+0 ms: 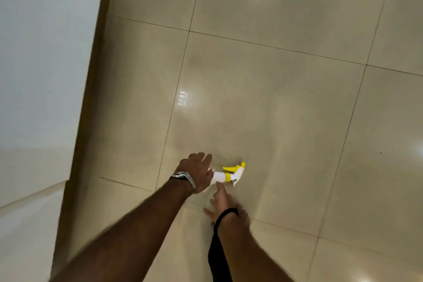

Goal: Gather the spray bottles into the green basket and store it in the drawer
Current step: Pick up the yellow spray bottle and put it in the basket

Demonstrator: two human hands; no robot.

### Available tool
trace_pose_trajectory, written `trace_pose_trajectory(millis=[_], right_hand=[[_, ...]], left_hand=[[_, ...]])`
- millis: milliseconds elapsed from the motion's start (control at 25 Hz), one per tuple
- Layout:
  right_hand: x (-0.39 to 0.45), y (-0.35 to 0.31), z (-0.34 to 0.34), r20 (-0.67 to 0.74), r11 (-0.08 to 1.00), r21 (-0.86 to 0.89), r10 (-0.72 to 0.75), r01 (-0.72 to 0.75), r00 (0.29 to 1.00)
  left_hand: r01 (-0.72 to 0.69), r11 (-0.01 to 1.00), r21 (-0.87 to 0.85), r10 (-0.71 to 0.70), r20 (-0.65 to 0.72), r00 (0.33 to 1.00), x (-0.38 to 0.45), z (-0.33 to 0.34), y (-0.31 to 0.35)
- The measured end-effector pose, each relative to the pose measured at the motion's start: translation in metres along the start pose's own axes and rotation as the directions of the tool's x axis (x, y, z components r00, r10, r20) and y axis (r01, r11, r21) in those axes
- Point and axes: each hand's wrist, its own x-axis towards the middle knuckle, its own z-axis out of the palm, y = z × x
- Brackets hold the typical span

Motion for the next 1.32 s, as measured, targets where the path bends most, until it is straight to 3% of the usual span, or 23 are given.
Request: trace_pose_trajectory(millis=[160,320,680,840,960,1040,1200,1320], right_hand=[[0.025,-0.005,0.028,0.12,0.985,0.154,0.061,-0.079,0.991],[0.031,-0.004,0.045,0.193,0.97,0.232,0.034,-0.079,0.981],[-0.05,-0.015,0.033,0.14,0.982,0.154,-0.135,0.113,0.981],[-0.124,-0.032,0.03,0.179,0.957,-0.018,-0.282,0.29,0.943],[-0.181,-0.046,0.034,0.254,0.88,-0.149,-0.407,0.452,0.877],[-0.222,-0.048,0.043,0.33,0.8,-0.176,-0.501,0.574,0.8],[-0.299,-0.018,0.061,0.455,0.528,-0.295,-0.656,0.797,0.603],[-0.344,0.015,0.075,0.53,0.309,-0.33,-0.722,0.892,0.446]], left_hand=[[0.072,0.997,-0.003,-0.072,0.057,0.996,0.033,0.018,-0.003],[0.154,0.981,-0.12,-0.139,0.119,0.983,0.033,0.032,-0.01],[0.075,0.956,-0.282,-0.099,-0.072,0.992,-0.038,-0.01,0.002],[0.064,0.925,-0.374,-0.146,-0.197,0.969,-0.094,-0.054,0.007],[0.055,0.88,-0.471,-0.227,-0.316,0.921,-0.139,-0.082,0.008],[0.009,0.837,-0.548,-0.296,-0.438,0.849,-0.177,-0.101,0.003],[-0.119,0.785,-0.609,-0.404,-0.647,0.647,-0.261,-0.124,-0.011],[-0.212,0.708,-0.673,-0.474,-0.676,0.564,-0.324,-0.127,-0.024]])
